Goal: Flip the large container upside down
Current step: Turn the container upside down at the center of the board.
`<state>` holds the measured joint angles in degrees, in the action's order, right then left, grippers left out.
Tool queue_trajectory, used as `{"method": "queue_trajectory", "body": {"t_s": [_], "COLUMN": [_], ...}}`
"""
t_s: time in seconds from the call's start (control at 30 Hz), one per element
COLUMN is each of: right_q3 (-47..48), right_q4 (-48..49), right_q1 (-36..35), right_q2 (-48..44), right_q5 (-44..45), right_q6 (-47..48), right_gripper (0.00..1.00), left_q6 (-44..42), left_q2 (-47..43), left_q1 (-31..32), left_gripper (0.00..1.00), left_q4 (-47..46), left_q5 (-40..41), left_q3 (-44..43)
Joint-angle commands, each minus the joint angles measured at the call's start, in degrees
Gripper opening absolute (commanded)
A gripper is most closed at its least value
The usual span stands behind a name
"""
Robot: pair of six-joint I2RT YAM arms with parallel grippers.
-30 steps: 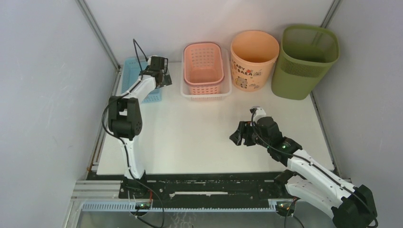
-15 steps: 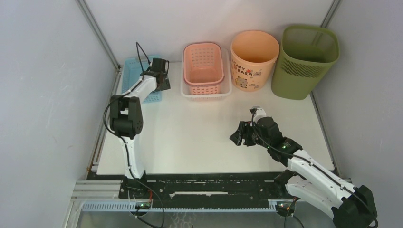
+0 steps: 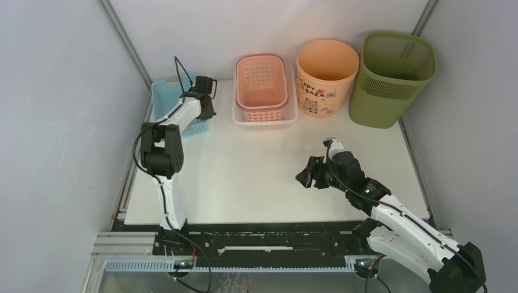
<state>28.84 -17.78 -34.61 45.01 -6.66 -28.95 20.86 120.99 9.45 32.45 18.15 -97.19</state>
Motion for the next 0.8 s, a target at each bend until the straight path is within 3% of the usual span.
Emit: {"method": "queue_trajectory", "body": {"t_s": [0.0,0.3,0.53,0.63,0.77], "right_q3": [0.1,0.16,1.37,3.12,6.15], "right_q4": [0.57,0.74,-1.69,-3.84,-7.96], "right_q1": [-0.46,-0.46,-0.46,-0.37,-0.29], "right_q2": [-0.85,-0.85,-2.54,-3.61,-5.33], "right_q5": [0.13,0.15,1.1,1.59,3.12], "right_q6": [-0.71,0.52,1.73,2.79,4.46], "right_gripper": [0.73,0.73,0.73,0.73,0.73], "left_q6": [2.28,4.72,4.85,6.8,9.03], "left_q2": [-6.25,-27.91,-43.53,-50.72,-61.27], "left_q1": [-0.07,2.96,11.23,13.52,15.0], "left_gripper": [0.0,0.0,0.0,0.0,0.0], "left_q4": [-1.0,-3.99,-1.57,-2.73,-5.73], "left_q5": [-0.41,0.38,5.84,2.09,-9.41], "left_q3": [4.78,18.74,24.01,27.55,31.42]}}
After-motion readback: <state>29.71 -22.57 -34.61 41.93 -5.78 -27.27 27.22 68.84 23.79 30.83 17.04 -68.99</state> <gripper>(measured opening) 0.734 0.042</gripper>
